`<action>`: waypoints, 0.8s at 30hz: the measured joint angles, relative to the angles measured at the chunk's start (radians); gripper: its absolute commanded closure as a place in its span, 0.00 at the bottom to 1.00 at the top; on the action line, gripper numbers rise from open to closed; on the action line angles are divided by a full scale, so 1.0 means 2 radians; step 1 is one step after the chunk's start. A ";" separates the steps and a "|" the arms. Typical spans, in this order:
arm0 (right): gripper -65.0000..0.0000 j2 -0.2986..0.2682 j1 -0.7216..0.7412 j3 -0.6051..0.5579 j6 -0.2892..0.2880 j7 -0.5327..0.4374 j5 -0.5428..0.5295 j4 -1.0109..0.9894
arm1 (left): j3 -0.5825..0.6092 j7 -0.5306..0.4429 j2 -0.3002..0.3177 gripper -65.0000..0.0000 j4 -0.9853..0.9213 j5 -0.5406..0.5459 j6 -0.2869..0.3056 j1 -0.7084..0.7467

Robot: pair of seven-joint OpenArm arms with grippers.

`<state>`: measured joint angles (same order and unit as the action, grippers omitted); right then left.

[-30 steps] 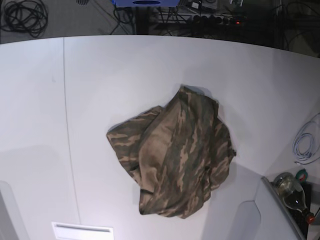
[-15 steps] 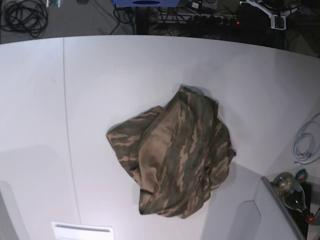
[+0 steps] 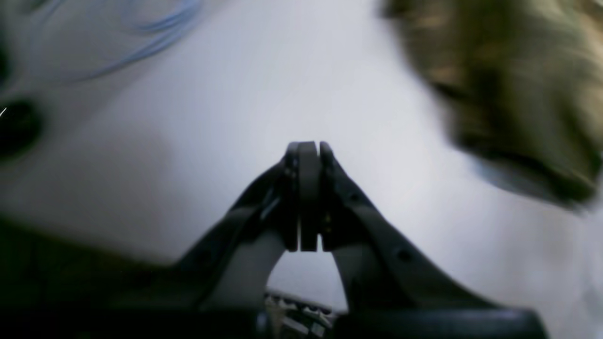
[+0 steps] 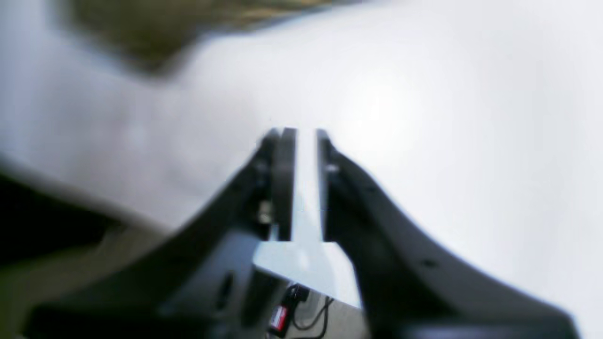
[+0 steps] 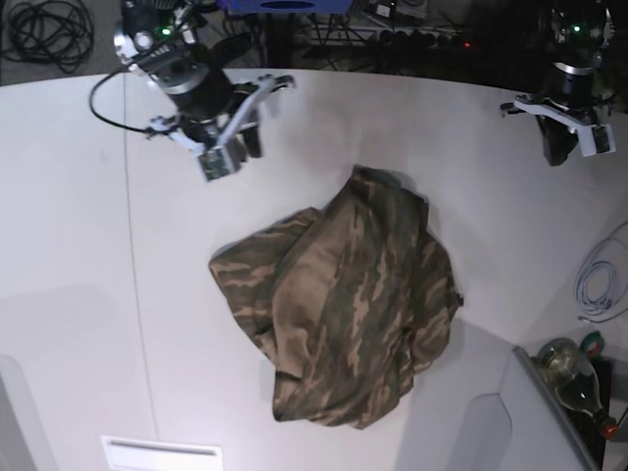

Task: Layout the t-shirt on the table in an organized manner, then fold the t-shirt properly
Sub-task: 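Move both grippers down and grasp the crumpled camouflage shirt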

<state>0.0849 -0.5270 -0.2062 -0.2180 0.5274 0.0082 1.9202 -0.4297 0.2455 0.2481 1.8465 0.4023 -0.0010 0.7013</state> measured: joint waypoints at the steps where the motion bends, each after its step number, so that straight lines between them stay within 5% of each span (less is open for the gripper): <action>1: 0.66 -0.001 0.013 -0.028 0.000 0.017 -0.002 -0.004 | -0.021 0.002 -0.010 1.00 -0.004 0.003 -0.001 0.001; 5: 0.37 -0.015 0.074 -0.115 -0.001 0.043 -0.002 -0.055 | -0.094 0.003 -0.046 0.96 -0.022 0.028 0.000 0.001; 8: 0.21 -0.018 0.110 -0.156 0.000 0.050 0.000 -0.115 | -0.109 0.003 -0.046 0.74 -0.034 0.037 -0.001 0.005; 14: 0.21 0.009 0.171 -0.156 0.000 -0.006 -0.031 -0.204 | -0.110 0.003 -0.047 0.67 -0.035 0.037 0.053 0.001; 24: 0.21 0.008 0.265 -0.154 0.004 -0.047 -0.140 -0.356 | -0.158 0.003 -0.045 0.67 -0.035 0.035 0.052 0.001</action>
<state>0.1009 0.0021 -0.5140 -0.2104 0.4324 -0.2718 1.2087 -0.7464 0.2512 0.1585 1.7771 0.4713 0.1032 0.7033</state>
